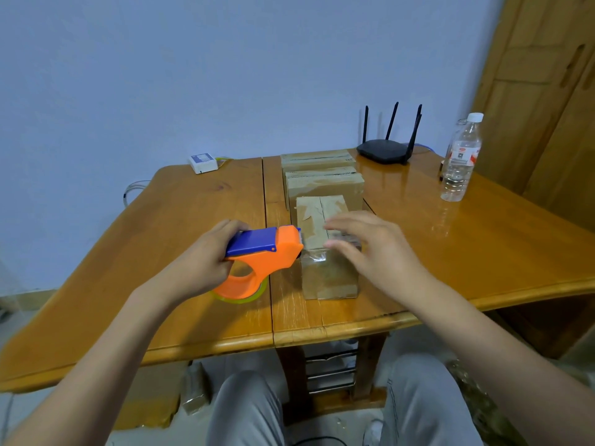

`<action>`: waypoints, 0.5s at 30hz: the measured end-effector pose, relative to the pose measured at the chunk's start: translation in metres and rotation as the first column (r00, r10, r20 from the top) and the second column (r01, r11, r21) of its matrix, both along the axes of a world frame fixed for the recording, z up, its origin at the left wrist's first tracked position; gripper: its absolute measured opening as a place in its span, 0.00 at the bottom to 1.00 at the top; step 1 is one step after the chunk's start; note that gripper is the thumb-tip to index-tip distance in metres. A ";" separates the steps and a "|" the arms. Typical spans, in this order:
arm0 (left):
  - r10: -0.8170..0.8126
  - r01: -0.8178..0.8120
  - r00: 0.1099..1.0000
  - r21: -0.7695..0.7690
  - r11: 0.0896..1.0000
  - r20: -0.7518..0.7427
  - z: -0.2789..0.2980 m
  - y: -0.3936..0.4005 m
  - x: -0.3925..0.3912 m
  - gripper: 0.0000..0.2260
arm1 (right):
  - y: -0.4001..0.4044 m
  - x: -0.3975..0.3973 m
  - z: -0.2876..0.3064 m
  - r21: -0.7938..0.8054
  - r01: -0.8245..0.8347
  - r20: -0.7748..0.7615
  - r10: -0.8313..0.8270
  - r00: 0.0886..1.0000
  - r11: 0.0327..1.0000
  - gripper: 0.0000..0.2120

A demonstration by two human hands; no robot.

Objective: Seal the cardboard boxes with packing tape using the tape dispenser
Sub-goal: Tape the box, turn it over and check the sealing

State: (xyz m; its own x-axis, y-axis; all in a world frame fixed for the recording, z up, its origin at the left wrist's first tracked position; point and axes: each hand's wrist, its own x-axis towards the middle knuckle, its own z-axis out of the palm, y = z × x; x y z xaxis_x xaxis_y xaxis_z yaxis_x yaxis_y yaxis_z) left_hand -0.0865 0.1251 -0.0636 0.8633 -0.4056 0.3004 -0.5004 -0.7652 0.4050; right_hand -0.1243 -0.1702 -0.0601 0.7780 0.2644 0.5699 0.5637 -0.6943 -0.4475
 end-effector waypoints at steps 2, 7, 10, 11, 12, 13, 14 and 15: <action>0.005 -0.005 1.000 0.002 1.000 -0.003 0.000 -0.001 0.000 0.24 | 0.009 0.013 0.006 -0.109 -0.072 -0.122 0.059 0.991 0.991 0.19; -0.007 0.007 1.000 -0.011 1.000 -0.006 -0.002 0.001 -0.001 0.24 | 0.010 0.027 -0.003 -0.193 -0.134 -0.190 0.097 0.977 0.972 0.17; -0.019 0.019 1.000 -0.011 1.000 -0.003 -0.004 0.002 0.000 0.23 | 0.009 0.024 -0.009 -0.193 -0.115 -0.158 0.085 0.984 0.975 0.18; -0.025 0.025 1.000 -0.013 1.000 -0.001 -0.005 0.002 0.001 0.24 | 0.009 0.023 -0.010 -0.183 -0.111 -0.151 0.084 0.985 0.977 0.18; -0.029 0.029 1.000 -0.014 0.999 0.000 -0.005 0.002 0.001 0.24 | 0.009 0.023 -0.011 -0.174 -0.109 -0.149 0.083 0.985 0.979 0.18; -0.029 0.029 1.000 -0.017 0.999 0.002 -0.005 0.003 0.001 0.24 | 0.009 0.023 -0.011 -0.170 -0.108 -0.152 0.082 0.985 0.980 0.18; -0.027 0.027 1.000 -0.020 0.999 0.003 -0.005 0.003 0.001 0.24 | 0.008 0.024 -0.011 -0.168 -0.108 -0.154 0.082 0.985 0.980 0.18; -0.028 0.028 1.000 -0.025 0.999 0.005 -0.004 0.004 0.001 0.24 | 0.008 0.025 -0.011 -0.165 -0.110 -0.158 0.083 0.984 0.980 0.18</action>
State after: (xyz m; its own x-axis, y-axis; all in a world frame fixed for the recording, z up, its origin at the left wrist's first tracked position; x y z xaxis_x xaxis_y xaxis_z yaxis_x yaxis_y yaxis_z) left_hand -0.0856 0.1291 -0.0680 0.8505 -0.4214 0.3148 -0.5231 -0.7405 0.4219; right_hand -0.0998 -0.1621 -0.0714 0.8169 0.4263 0.3884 0.5676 -0.7137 -0.4104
